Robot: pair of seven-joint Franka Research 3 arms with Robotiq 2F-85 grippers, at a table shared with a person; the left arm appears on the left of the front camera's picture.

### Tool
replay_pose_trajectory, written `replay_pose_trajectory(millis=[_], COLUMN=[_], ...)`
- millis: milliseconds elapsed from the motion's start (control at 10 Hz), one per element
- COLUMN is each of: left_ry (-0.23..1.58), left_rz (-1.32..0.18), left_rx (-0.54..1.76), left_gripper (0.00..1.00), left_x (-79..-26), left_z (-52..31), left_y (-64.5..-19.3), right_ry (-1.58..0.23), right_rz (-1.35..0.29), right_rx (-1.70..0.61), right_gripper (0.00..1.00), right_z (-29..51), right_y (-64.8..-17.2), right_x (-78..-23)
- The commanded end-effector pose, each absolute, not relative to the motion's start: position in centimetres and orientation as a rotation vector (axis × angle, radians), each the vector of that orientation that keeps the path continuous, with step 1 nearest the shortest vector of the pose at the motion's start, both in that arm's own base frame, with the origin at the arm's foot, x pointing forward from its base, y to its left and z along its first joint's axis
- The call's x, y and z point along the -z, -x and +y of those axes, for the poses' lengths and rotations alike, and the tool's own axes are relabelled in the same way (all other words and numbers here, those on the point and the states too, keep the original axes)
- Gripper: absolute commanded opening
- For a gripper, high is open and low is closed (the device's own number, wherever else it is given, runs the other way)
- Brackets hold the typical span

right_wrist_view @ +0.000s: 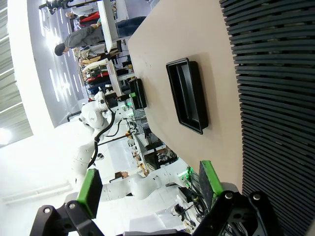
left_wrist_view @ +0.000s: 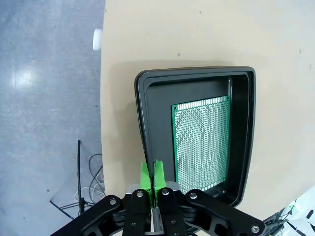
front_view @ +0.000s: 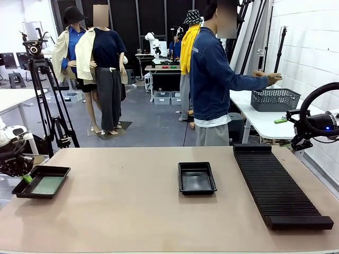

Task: Inspect and transfer BCBs to ESD trays.
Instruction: Pick up the ESD tray and place it on the left side of the table.

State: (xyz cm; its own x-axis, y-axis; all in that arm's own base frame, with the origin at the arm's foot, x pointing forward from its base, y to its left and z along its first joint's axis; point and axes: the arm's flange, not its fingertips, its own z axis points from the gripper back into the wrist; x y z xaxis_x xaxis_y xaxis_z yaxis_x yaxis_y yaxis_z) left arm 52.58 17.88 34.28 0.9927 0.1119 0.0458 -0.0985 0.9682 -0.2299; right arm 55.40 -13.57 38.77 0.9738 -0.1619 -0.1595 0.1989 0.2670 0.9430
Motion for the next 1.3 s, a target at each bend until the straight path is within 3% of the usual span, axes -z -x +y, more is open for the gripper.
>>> replay_pose_trajectory(millis=[0, 400, 500, 1200], left_ry=[0.255, 0.257, 0.252, 0.206], left_rz=[-0.085, -0.079, -0.085, -0.154], left_rx=[-0.094, -0.111, -0.112, -0.109], left_gripper=[0.13, 0.89, 1.00, 1.00], left_x=[-34.0, -34.4, -35.3, -40.9], left_z=[18.4, 18.3, 18.2, 16.8], left_y=[-52.4, -52.1, -51.8, -49.5], right_ry=[-1.282, -1.282, -1.282, -1.282], right_rz=[0.040, 0.040, 0.040, 0.040], right_rx=[0.250, 0.250, 0.250, 0.250], right_gripper=[1.00, 1.00, 1.00, 1.00], right_z=[-13.2, -13.2, -13.2, -13.2], right_y=[-54.9, -54.9, -54.9, -54.9], right_x=[-38.9, -38.9, -38.9, -38.9])
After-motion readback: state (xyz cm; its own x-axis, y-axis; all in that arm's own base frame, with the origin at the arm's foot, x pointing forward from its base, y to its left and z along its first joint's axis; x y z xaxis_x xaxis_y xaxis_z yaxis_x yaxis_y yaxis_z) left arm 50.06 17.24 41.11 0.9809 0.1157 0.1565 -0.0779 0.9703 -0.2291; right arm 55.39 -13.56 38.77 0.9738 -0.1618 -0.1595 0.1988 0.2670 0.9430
